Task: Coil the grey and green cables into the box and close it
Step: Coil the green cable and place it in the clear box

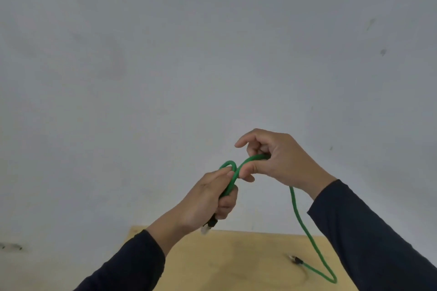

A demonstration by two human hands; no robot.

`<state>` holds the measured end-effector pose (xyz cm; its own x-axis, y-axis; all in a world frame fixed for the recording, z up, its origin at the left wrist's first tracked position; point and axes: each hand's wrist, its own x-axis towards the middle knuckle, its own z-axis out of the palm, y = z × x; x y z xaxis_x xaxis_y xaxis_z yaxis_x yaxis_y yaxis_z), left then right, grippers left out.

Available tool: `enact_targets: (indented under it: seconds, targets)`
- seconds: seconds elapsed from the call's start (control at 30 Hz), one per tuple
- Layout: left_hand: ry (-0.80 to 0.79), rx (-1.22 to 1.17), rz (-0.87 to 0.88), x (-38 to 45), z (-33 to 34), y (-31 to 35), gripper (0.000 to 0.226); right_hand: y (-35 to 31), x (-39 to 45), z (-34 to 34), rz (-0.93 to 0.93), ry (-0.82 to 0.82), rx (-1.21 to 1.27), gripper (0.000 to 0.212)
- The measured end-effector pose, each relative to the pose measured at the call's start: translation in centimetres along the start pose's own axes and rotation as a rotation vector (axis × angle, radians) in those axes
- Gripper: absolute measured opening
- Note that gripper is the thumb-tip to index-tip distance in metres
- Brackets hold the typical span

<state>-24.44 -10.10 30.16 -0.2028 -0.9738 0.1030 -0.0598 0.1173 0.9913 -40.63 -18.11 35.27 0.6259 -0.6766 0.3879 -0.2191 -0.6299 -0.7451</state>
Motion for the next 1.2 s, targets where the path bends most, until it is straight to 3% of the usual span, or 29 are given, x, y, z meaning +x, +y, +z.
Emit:
enact_targets:
  seconds: [0.17, 0.27, 0.33, 0.5, 0.57, 0.67, 0.77, 0.93, 1.0, 1.1, 1.2]
  targets:
    - [-0.193, -0.336, 0.052, -0.5, -1.6, 1.5, 0.037, -0.2, 0.5, 1.3, -0.063, -0.011, 0.298, 0.035]
    - [-0.194, -0.460, 0.128, -0.4, -2.1, 1.8, 0.036, -0.5, 0.5, 3.4, -0.051, -0.012, 0.391, 0.030]
    - [-0.082, -0.426, 0.141, -0.4, -2.4, 1.9, 0.038, -0.7, 0.5, 4.0, -0.033, 0.046, 0.402, 0.026]
    - [0.344, -0.072, 0.198, -0.3, -1.7, 1.3, 0.042, -0.4, 0.6, 4.3, 0.038, 0.203, 0.331, 0.021]
    - [0.426, -0.119, 0.228, -0.2, -1.2, 1.3, 0.041, -0.3, 0.5, 5.2, 0.057, 0.227, 0.338, 0.023]
    - [0.493, -0.400, 0.178, -0.1, -1.5, 2.3, 0.042, 0.0, -0.1, 7.1, 0.132, 0.230, 0.344, 0.029]
    - [0.463, -0.624, 0.157, -0.1, -2.5, 3.4, 0.040, 0.2, -1.0, 8.4, 0.189, 0.239, 0.309, 0.029]
    - [0.227, -0.734, 0.121, -1.4, -2.3, 4.6, 0.038, -0.7, -0.8, 7.5, 0.260, 0.348, 0.314, 0.029]
    - [0.210, -0.787, 0.181, -1.4, -1.9, 4.9, 0.037, -0.8, -0.6, 7.9, 0.290, 0.316, 0.233, 0.028]
    - [0.308, -0.848, 0.321, -0.3, -2.6, 5.4, 0.036, -0.9, -1.5, 10.1, 0.292, 0.153, -0.025, 0.030]
    - [0.484, -0.605, 0.389, 1.0, -4.8, 5.0, 0.033, -2.1, -3.5, 11.9, 0.233, -0.116, -0.285, 0.036]
